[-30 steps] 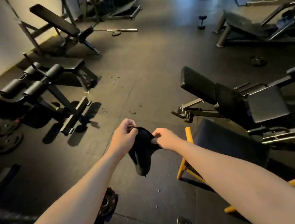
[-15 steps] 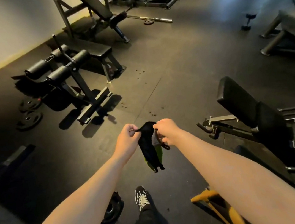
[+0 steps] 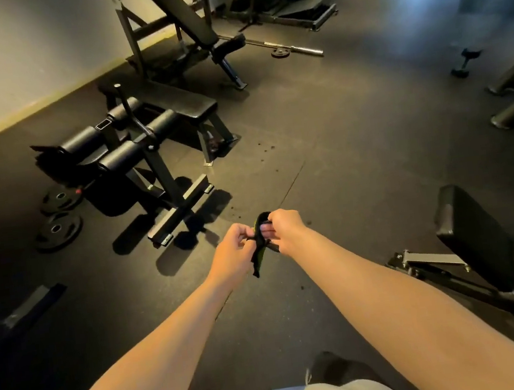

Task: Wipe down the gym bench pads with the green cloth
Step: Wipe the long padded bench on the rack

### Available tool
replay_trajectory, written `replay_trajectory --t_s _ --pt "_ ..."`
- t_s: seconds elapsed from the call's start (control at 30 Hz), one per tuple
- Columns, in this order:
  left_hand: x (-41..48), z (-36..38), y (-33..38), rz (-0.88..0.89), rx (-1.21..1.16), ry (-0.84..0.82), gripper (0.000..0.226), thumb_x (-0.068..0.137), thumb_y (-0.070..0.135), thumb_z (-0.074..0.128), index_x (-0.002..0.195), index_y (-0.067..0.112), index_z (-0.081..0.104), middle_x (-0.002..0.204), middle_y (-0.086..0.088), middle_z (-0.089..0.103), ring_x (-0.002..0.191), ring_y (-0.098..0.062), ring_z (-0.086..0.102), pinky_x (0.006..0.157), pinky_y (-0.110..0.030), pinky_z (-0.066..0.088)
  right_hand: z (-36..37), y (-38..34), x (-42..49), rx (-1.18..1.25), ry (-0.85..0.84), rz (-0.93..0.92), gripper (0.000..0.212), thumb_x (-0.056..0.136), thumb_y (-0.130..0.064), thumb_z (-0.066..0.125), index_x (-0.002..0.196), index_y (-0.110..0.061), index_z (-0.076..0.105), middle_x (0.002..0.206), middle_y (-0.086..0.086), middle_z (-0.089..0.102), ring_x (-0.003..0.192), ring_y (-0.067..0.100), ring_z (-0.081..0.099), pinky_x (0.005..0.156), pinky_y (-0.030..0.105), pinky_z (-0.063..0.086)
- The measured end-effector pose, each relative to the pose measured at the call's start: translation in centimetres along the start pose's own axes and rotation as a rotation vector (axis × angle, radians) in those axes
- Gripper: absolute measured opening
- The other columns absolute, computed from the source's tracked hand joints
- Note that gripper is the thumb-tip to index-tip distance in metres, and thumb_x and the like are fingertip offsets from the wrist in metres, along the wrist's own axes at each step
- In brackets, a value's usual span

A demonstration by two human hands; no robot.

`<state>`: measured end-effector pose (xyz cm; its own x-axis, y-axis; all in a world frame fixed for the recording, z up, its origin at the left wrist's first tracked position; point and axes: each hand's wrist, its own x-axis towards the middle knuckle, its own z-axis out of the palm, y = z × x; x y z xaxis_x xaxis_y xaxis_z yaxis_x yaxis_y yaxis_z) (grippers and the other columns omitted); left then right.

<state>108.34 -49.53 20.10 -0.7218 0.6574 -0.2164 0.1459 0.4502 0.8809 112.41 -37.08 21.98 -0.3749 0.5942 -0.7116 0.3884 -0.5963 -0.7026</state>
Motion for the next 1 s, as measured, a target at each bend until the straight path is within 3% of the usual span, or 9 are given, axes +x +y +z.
replay_trajectory --t_s 0.13,0.3,0.43,0.53,0.63,0.77,0.87,0.93,1.0 --pt "6.6 -1.2 0.5 -0.021 0.053 0.006 0.010 0.098 0.011 0.053 0.103 0.018 0.055 0.089 0.004 0.063 0.070 -0.003 0.055 0.054 -0.005 0.039 3.2 -4.0 5.5 0.020 -0.031 0.014 0.024 0.098 -0.011 0.044 0.110 -0.002 0.062 0.074 0.010 0.071 0.066 0.020 0.068 0.063 0.034 0.052" --pt "17.4 -2.1 0.4 -0.041 0.046 -0.071 0.036 0.088 0.006 0.062 0.107 0.033 0.046 0.120 0.006 0.061 0.089 -0.011 0.059 0.067 -0.022 0.043 6.3 -10.3 13.6 0.073 -0.113 0.045 0.020 0.099 -0.010 0.048 0.111 -0.001 0.061 0.093 0.013 0.074 0.080 0.021 0.070 0.061 0.033 0.053" --pt "27.3 -2.6 2.2 -0.109 0.024 0.118 0.022 0.095 0.004 0.053 0.103 0.025 0.049 0.102 0.004 0.064 0.079 -0.009 0.058 0.063 -0.022 0.044 8.7 -17.0 20.0 -0.023 -0.214 0.058 0.019 0.094 -0.008 0.050 0.109 -0.007 0.062 0.088 0.009 0.075 0.081 0.020 0.069 0.067 0.035 0.053" --pt "33.4 -3.7 4.0 -0.199 -0.108 0.268 0.019 0.095 0.006 0.048 0.096 0.025 0.051 0.092 -0.003 0.060 0.072 -0.013 0.051 0.062 -0.029 0.040 10.6 -21.2 23.5 -0.197 -0.223 -0.059 0.027 0.086 -0.003 0.050 0.108 -0.011 0.063 0.094 0.009 0.069 0.087 0.022 0.064 0.072 0.035 0.054" --pt "39.1 -5.2 5.5 -0.304 -0.318 0.378 0.015 0.097 0.008 0.044 0.099 0.021 0.051 0.085 -0.007 0.053 0.071 -0.017 0.048 0.062 -0.032 0.039 12.3 -24.7 26.7 -0.410 -0.265 -0.217 0.045 0.084 0.003 0.049 0.124 -0.017 0.056 0.111 0.004 0.056 0.101 0.021 0.052 0.075 0.030 0.046" --pt "45.0 -8.2 5.8 -0.368 -0.472 0.428 0.018 0.098 0.012 0.044 0.110 0.022 0.052 0.090 -0.010 0.057 0.073 -0.021 0.052 0.061 -0.034 0.044 16.0 -27.9 30.7 -0.537 -0.499 -0.158 0.055 0.090 -0.004 0.055 0.140 -0.021 0.038 0.126 0.005 0.054 0.105 0.018 0.051 0.069 0.025 0.040" --pt "49.5 -11.0 5.0 -0.380 -0.561 0.502 0.022 0.099 0.012 0.045 0.111 0.027 0.053 0.107 -0.014 0.061 0.085 -0.027 0.061 0.076 -0.047 0.056 19.5 -30.3 34.1 -0.608 -0.516 -0.141 0.047 0.095 -0.016 0.059 0.137 -0.021 0.040 0.129 0.006 0.057 0.107 0.019 0.055 0.072 0.028 0.044" --pt "52.6 -13.0 4.1 -0.403 -0.630 0.561 0.025 0.100 0.009 0.046 0.118 0.027 0.052 0.108 -0.014 0.062 0.082 -0.025 0.062 0.075 -0.046 0.057 22.1 -31.8 36.5 -0.569 -0.512 -0.172 0.045 0.093 -0.019 0.062 0.133 -0.027 0.042 0.123 0.010 0.061 0.105 0.023 0.063 0.081 0.038 0.055" --pt "56.0 -15.0 3.4 -0.421 -0.727 0.541 0.030 0.102 0.009 0.050 0.129 0.022 0.046 0.105 -0.013 0.062 0.076 -0.021 0.064 0.067 -0.037 0.059 25.2 -33.7 39.1 -0.515 -0.527 -0.214 0.044 0.094 -0.019 0.062 0.130 -0.033 0.041 0.117 0.013 0.062 0.101 0.029 0.066 0.089 0.048 0.056"
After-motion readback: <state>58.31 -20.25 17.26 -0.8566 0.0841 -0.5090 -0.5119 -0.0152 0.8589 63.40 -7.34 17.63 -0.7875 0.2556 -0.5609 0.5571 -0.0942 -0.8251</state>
